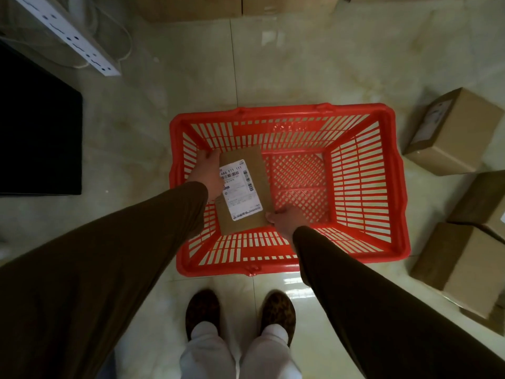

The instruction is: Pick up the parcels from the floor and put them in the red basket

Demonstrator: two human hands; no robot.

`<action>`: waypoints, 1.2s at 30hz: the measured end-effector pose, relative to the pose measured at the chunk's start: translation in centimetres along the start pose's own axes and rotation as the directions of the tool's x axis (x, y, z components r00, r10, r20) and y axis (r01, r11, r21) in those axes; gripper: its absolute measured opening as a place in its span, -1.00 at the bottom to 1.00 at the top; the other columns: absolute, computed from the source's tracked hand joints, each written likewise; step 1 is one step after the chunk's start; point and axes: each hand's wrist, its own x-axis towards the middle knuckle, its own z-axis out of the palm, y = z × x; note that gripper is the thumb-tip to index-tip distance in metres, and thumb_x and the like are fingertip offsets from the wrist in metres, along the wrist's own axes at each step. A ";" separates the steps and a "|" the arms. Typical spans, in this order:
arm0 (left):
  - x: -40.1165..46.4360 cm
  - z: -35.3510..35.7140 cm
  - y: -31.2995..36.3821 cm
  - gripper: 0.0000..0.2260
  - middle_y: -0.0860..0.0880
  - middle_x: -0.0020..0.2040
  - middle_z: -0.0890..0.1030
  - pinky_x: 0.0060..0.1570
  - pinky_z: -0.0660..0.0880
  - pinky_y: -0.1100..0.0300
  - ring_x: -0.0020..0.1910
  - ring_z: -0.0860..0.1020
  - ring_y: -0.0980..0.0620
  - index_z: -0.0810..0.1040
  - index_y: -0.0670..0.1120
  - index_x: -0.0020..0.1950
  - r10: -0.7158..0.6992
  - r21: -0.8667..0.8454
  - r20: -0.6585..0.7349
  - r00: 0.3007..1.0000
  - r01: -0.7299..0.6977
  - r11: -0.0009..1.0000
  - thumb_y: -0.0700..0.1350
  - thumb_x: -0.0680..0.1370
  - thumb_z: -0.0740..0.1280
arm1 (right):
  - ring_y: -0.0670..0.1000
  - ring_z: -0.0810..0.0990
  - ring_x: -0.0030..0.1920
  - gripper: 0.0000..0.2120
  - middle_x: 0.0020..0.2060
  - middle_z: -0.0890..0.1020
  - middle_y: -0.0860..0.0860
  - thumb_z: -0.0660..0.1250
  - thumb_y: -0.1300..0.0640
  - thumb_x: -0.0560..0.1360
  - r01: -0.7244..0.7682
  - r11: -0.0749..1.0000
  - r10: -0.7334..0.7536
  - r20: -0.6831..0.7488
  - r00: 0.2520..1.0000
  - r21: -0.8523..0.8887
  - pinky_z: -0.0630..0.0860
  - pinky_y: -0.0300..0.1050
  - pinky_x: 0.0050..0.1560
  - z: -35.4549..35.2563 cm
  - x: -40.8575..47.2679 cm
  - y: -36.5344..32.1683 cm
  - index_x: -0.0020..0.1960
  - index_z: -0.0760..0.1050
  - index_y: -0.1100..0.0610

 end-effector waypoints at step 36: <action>-4.5 0.0 1.4 -0.21 -0.11 0.67 -0.04 0.56 0.01 0.06 0.63 0.01 -0.11 -0.01 -0.09 0.66 0.077 0.192 -0.031 0.997 -0.069 0.979 -0.25 0.56 0.39 | 0.07 0.64 0.05 -0.62 0.17 0.66 0.04 0.23 0.03 0.61 0.249 0.940 -0.270 -0.061 0.961 -0.232 0.57 -0.02 0.09 -2.7 -5.0 -2.3 0.41 0.44 0.04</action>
